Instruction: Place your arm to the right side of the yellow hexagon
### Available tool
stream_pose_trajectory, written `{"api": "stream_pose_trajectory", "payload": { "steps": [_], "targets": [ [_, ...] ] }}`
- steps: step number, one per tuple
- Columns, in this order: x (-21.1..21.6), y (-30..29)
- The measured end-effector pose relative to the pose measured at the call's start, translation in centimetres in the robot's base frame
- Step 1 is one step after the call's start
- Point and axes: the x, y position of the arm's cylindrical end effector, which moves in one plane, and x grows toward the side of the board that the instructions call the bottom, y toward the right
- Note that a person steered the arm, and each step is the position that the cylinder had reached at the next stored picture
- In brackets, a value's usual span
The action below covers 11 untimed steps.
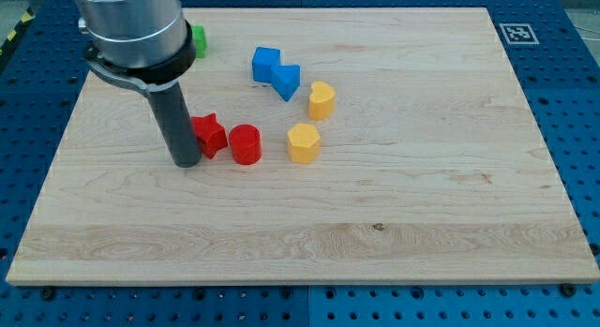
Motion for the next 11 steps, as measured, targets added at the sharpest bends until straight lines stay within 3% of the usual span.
{"api": "stream_pose_trajectory", "payload": {
  "steps": [1,2,3,5,6,7,9,11],
  "targets": [
    [1.1,0.0],
    [5.1,3.2],
    [5.1,9.9],
    [-0.6,18.2],
    [-4.3,18.5],
    [-4.9,18.5],
    [-2.0,19.5],
    [-2.3,16.2]
  ]
}}
